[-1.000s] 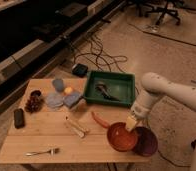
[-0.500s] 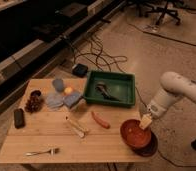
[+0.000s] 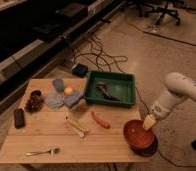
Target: Stack bowls into tray
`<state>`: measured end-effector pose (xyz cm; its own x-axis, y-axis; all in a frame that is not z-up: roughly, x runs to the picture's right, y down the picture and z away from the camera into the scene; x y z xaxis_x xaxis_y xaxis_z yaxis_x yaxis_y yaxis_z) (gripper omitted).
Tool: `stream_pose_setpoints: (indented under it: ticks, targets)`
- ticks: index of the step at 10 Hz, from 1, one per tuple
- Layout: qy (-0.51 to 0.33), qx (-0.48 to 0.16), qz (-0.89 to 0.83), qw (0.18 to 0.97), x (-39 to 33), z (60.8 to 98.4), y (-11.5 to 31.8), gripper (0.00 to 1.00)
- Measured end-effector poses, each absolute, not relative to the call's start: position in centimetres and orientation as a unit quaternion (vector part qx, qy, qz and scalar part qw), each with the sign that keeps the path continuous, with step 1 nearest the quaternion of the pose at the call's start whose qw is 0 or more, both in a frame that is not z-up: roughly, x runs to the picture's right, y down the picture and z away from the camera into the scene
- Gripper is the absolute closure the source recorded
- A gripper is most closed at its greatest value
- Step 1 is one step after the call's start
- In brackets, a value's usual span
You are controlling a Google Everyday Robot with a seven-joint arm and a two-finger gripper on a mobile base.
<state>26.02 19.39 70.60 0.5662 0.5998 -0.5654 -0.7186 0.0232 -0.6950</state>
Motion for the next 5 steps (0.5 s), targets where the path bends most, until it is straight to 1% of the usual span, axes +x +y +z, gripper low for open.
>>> stream_pose_setpoints:
  ticks: [5]
  targets:
    - [0.060,-0.531,0.446,0.718,26.88,69.60,20.63,1.00]
